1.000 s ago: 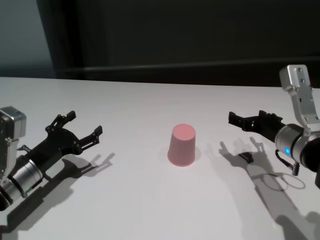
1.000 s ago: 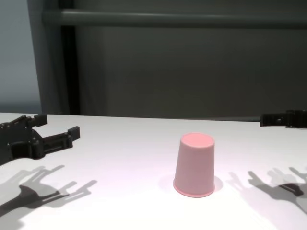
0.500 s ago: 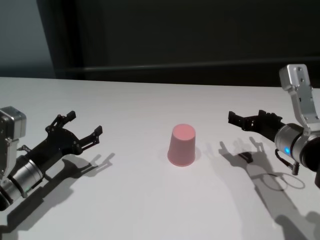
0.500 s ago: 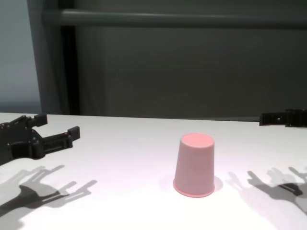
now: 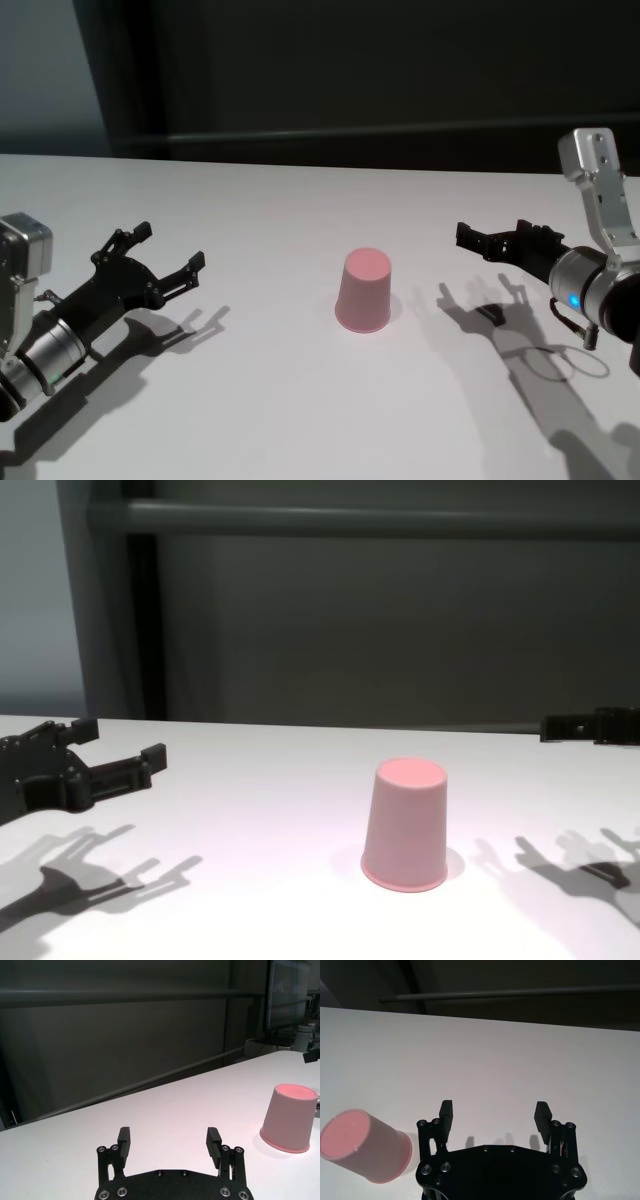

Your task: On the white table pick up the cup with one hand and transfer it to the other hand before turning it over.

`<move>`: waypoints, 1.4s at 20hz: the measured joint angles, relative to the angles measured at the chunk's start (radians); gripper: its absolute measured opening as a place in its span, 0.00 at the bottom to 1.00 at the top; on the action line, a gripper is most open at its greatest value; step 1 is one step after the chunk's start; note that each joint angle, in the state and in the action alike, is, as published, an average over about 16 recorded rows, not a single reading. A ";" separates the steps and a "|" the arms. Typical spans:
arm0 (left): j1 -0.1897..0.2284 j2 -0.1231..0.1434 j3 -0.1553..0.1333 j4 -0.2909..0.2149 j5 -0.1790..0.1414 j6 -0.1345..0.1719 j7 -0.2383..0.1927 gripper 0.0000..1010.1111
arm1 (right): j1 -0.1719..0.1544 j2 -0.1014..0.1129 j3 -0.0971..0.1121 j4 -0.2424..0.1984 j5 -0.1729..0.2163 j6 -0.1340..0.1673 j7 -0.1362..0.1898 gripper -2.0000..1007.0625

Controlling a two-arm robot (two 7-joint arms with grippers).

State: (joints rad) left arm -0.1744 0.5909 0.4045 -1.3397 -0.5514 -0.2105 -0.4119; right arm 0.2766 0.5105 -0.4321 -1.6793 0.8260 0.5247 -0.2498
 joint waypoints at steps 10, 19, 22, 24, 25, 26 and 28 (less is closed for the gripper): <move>0.000 0.000 0.000 0.000 0.000 0.000 0.000 0.99 | 0.001 0.000 0.000 0.000 0.000 0.000 0.000 1.00; 0.000 0.000 0.000 0.000 0.000 0.000 0.000 0.99 | 0.001 0.000 0.000 0.000 0.000 0.001 0.000 1.00; 0.000 0.000 0.000 0.000 0.000 0.000 0.000 0.99 | 0.001 0.000 0.000 0.000 0.000 0.001 0.000 1.00; 0.000 0.000 0.000 0.000 0.000 0.000 0.000 0.99 | 0.001 0.000 0.000 0.000 0.000 0.001 0.000 1.00; 0.000 0.000 0.000 0.000 0.000 0.000 0.000 0.99 | 0.001 0.000 0.000 0.000 0.000 0.001 0.000 1.00; 0.000 0.000 0.000 0.000 0.000 0.000 0.000 0.99 | 0.001 0.000 0.000 0.000 0.000 0.001 0.000 1.00; 0.000 0.000 0.000 0.000 0.000 0.000 0.000 0.99 | 0.001 0.000 0.000 0.000 0.000 0.000 0.000 1.00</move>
State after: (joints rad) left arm -0.1744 0.5909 0.4045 -1.3397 -0.5514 -0.2105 -0.4119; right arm 0.2776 0.5105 -0.4324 -1.6797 0.8261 0.5252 -0.2498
